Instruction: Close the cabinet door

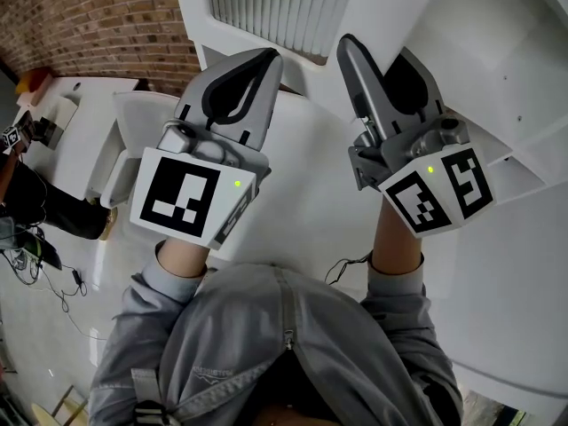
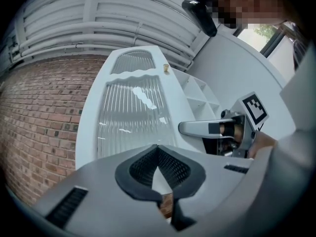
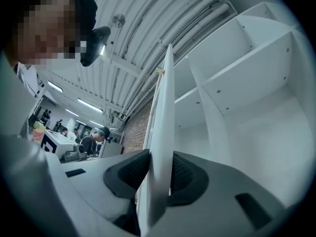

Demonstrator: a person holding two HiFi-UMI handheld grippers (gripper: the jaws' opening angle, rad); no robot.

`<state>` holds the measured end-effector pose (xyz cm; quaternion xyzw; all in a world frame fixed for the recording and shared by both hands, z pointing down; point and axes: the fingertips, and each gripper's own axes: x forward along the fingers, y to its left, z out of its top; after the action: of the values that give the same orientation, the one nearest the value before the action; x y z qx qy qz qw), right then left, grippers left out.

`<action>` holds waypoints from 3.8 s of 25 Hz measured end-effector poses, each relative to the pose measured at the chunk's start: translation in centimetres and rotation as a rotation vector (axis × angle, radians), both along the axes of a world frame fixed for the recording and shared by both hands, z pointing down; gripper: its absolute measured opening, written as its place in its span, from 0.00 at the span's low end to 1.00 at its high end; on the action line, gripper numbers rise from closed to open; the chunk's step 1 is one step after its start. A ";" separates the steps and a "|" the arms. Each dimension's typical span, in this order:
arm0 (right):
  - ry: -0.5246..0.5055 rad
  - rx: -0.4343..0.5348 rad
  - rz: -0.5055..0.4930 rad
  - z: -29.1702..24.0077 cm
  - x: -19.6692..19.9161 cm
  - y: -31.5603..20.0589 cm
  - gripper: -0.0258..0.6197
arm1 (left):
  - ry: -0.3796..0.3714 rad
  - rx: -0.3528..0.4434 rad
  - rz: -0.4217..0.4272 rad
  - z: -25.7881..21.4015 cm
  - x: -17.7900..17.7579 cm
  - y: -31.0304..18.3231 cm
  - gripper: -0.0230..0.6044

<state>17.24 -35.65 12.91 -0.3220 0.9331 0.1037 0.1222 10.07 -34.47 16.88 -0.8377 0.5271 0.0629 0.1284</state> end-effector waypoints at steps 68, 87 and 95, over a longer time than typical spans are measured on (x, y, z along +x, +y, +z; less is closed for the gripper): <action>-0.058 -0.058 -0.026 0.7 5.2 -6.8 0.28 | -0.023 -0.018 0.125 1.8 6.7 -8.2 0.05; -0.054 -0.058 0.150 2.0 8.5 -6.4 0.26 | -0.053 -0.009 0.129 2.1 7.4 -9.4 0.05; -0.090 -0.062 0.252 1.8 9.5 -5.3 0.11 | -0.062 -0.015 0.124 1.9 7.7 -8.9 0.05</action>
<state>26.76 -40.97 14.71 -0.4446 0.8816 0.0745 0.1400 17.76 -43.39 18.74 -0.8713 0.4703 0.0410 0.1341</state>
